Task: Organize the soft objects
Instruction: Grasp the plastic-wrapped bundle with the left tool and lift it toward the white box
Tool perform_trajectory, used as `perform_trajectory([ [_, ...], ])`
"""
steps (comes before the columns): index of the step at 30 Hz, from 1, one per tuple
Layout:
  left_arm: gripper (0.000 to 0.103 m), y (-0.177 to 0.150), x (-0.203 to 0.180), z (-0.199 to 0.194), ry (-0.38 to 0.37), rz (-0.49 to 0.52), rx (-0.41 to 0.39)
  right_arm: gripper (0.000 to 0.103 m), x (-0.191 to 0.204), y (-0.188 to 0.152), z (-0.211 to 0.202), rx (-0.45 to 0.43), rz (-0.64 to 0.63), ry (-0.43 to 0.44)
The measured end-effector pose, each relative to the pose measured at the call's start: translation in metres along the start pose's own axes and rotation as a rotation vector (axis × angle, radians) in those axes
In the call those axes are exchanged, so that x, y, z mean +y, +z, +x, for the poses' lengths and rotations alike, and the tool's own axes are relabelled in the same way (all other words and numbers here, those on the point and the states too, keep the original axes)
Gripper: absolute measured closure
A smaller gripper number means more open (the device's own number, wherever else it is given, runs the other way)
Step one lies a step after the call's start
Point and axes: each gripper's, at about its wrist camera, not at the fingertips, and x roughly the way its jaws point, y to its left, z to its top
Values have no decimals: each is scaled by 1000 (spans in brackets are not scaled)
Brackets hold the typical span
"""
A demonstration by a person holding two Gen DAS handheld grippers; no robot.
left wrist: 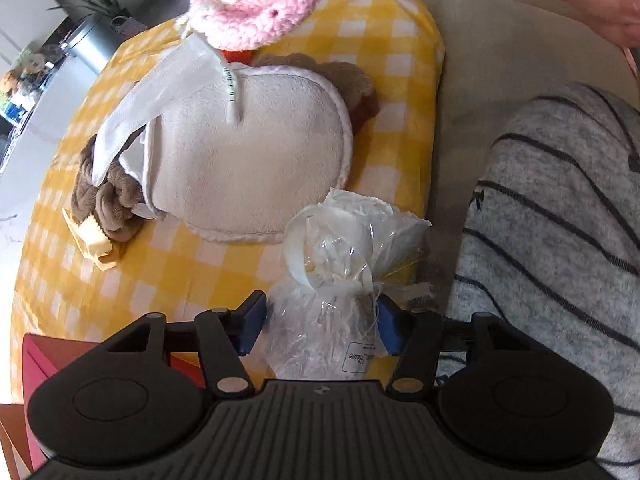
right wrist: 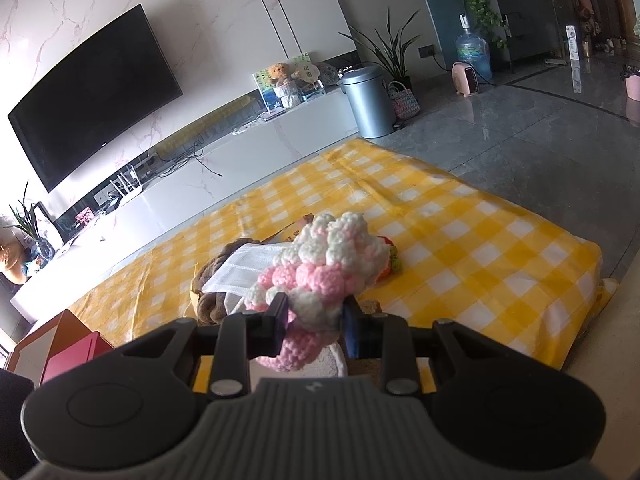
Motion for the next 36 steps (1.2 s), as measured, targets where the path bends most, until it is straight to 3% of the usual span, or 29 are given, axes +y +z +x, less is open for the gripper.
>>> perform_trajectory([
  [4,40,-4,8,-25,-93,-129,-59,75,-4,0,-1,-4,23,41],
  [8,40,-10,11,-59,-71,-195,-162,75,-5,2,-4,-18,42,87],
  [14,39,-35,40,-113,-73,-458,-262,75,0,5,-10,-35,57,151],
  [20,38,-102,77,-164,38,-860,-376,75,19,10,-25,-77,53,333],
  [23,38,-137,87,-184,123,-995,-438,75,37,12,-34,-94,16,396],
  [28,38,-174,100,-206,169,-1095,-506,75,72,11,-41,-87,-54,460],
  [32,38,-199,100,-222,259,-1141,-529,75,99,8,-45,-76,-107,489],
  [36,38,-227,102,-228,277,-1195,-575,75,118,5,-49,-66,-125,543],
])
